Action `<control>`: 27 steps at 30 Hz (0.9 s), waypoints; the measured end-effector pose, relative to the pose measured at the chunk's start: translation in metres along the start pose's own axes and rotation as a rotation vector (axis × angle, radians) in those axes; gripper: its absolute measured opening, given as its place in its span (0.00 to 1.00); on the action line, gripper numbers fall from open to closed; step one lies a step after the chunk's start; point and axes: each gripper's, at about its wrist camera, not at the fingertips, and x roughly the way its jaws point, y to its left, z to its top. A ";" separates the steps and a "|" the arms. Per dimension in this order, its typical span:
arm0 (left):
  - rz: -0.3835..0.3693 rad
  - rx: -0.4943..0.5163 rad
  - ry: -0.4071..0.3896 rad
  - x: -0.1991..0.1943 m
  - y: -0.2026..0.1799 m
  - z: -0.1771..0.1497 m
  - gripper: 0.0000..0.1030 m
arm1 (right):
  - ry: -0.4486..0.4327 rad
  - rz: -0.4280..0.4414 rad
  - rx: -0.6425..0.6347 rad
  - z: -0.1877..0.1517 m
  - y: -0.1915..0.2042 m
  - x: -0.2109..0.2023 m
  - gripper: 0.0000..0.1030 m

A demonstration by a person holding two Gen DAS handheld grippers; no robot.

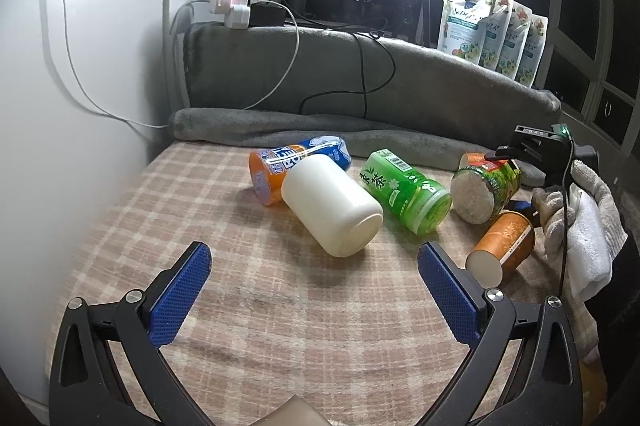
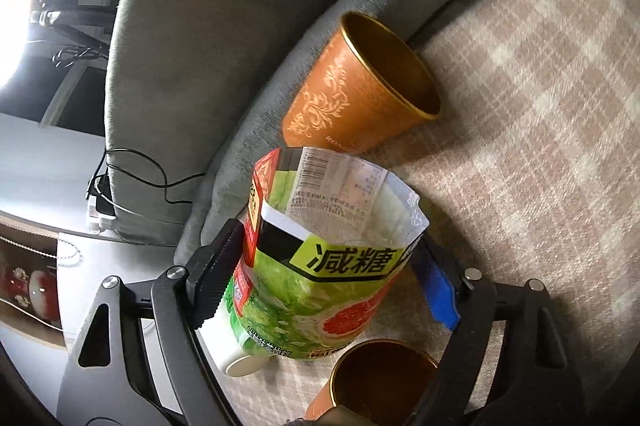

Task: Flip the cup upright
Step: 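Lift the green cup with the right gripper and rotate it open end up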

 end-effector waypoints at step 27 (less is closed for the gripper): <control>0.003 -0.028 0.016 -0.010 0.021 0.000 0.99 | 0.207 0.132 -0.523 -0.090 0.093 -0.048 0.81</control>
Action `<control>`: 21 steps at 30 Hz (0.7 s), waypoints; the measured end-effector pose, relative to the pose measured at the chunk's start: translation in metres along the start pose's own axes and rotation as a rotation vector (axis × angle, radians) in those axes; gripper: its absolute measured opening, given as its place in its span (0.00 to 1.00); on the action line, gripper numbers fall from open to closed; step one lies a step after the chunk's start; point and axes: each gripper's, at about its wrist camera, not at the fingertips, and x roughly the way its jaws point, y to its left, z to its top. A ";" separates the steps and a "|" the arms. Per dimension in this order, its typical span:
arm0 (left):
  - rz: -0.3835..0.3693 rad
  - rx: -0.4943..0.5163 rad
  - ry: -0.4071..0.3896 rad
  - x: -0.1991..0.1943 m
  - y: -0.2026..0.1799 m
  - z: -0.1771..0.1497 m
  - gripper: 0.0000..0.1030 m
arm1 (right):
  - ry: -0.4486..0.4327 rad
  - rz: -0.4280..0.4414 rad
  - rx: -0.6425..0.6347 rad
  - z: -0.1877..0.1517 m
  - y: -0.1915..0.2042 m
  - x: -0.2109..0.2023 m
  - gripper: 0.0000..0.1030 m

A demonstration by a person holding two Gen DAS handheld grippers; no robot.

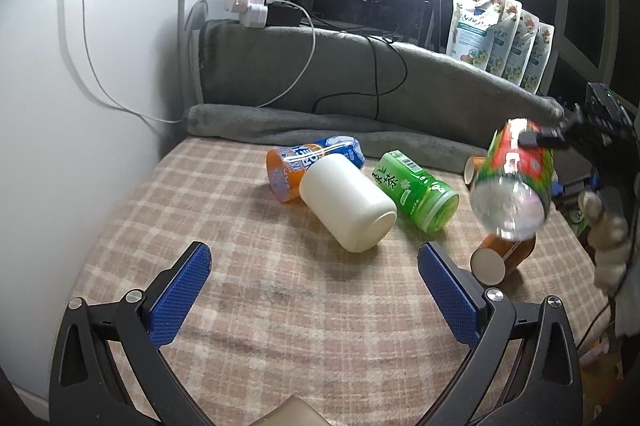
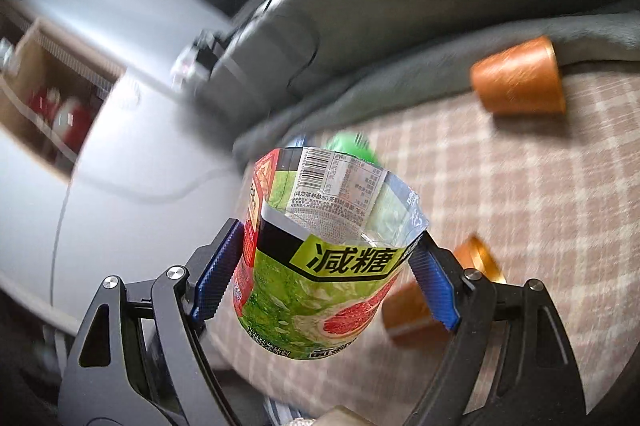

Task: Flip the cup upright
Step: 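Lift the green cup with the right gripper and rotate it open end up, then lower the upright green cup onto the table and open the right gripper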

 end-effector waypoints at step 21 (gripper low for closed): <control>-0.064 -0.062 0.086 0.005 0.011 -0.011 0.99 | 0.424 -0.033 -0.225 -0.078 0.046 0.091 0.82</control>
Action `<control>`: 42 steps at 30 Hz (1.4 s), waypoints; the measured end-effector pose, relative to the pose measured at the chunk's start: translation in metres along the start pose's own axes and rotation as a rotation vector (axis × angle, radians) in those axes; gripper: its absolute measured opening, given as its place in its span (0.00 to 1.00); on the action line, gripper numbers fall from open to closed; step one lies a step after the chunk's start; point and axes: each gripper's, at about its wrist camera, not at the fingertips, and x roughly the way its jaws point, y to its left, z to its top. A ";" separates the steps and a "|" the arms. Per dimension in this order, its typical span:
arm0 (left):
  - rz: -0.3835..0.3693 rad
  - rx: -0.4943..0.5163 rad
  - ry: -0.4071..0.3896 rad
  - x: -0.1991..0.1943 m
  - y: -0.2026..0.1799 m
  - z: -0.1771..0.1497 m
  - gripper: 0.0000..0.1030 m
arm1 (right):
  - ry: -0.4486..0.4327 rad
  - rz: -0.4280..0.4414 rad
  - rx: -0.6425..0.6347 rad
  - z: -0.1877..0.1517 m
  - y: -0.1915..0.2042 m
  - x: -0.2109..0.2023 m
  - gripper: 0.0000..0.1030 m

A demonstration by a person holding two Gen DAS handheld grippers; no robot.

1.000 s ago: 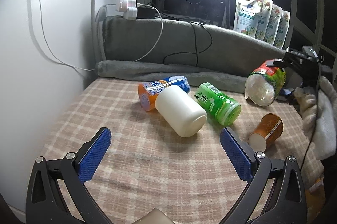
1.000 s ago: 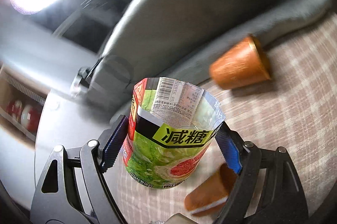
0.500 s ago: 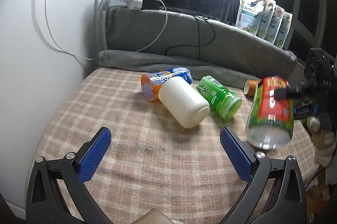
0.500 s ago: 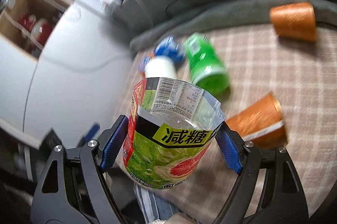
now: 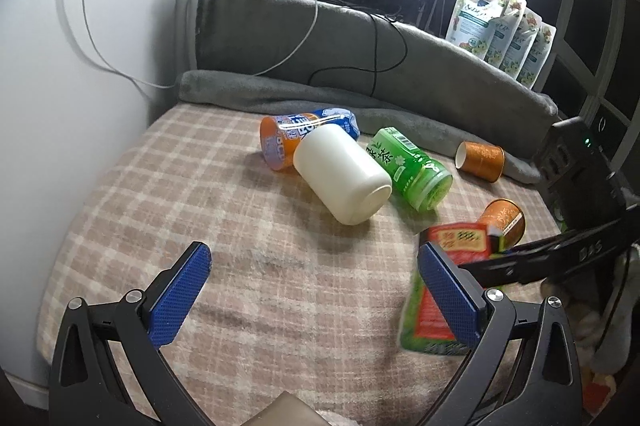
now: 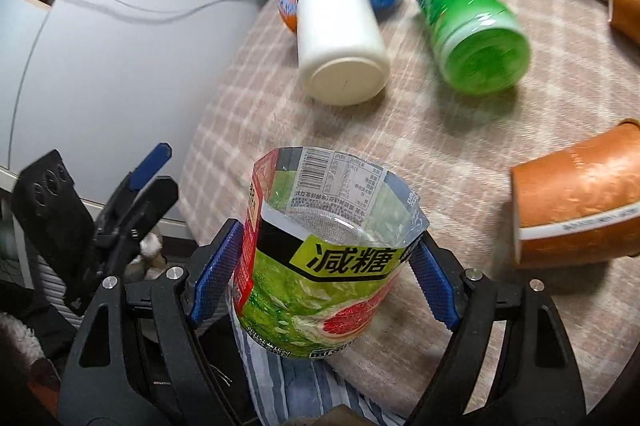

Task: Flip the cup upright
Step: 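Lower the upright green cup onto the table and open the right gripper, then close the left gripper around the upright green cup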

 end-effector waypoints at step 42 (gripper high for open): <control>-0.314 -0.157 0.285 0.059 -0.004 0.011 0.94 | -0.488 -0.320 0.045 -0.067 0.001 -0.099 0.84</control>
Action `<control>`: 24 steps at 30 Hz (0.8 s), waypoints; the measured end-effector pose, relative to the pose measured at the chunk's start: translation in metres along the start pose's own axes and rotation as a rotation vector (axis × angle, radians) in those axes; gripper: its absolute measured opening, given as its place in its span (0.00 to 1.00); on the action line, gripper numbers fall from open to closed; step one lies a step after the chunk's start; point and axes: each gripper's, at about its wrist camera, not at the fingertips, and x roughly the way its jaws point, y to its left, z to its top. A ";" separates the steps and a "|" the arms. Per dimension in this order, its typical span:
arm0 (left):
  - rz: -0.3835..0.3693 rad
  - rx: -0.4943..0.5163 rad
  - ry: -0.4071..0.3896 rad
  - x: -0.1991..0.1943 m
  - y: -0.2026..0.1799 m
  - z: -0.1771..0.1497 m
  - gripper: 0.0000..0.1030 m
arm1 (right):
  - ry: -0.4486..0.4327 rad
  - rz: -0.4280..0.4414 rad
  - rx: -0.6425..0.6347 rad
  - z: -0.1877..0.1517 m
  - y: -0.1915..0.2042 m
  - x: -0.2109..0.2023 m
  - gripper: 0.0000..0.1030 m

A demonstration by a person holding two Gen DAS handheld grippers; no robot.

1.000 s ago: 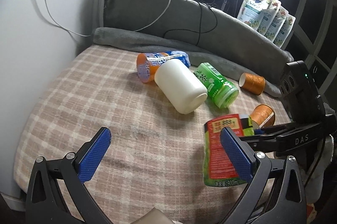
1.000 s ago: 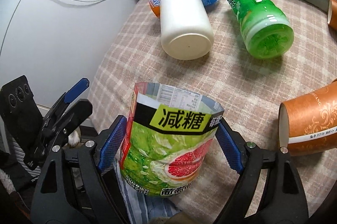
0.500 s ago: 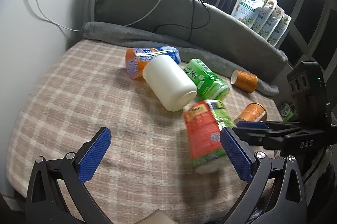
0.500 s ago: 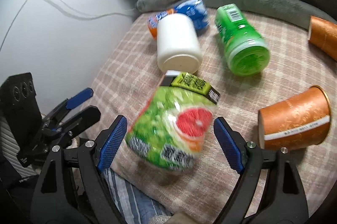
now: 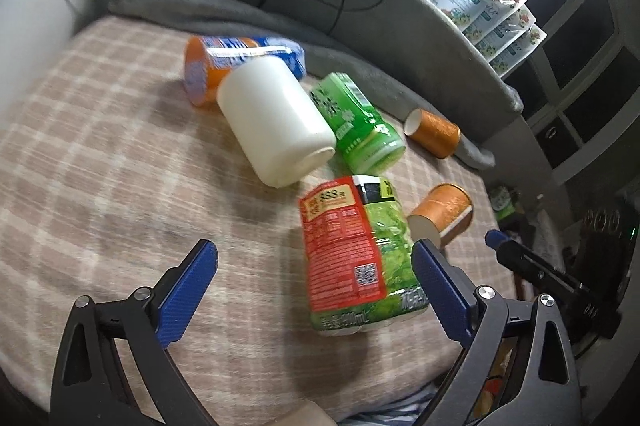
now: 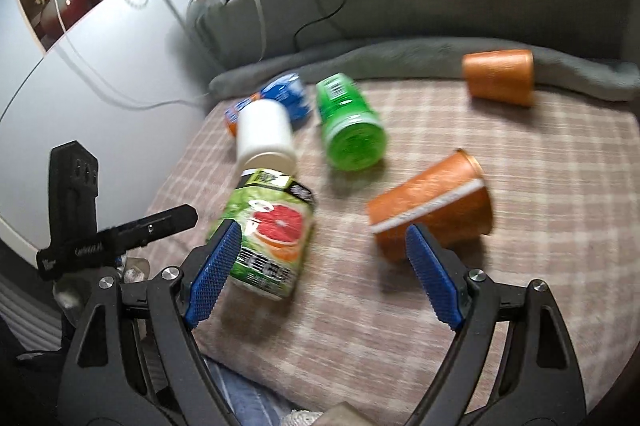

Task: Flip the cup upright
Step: 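Close the left gripper around the upright green cup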

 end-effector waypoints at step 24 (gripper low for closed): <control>-0.160 -0.178 0.249 0.063 0.010 0.026 0.85 | -0.012 -0.049 0.087 -0.017 -0.032 -0.010 0.84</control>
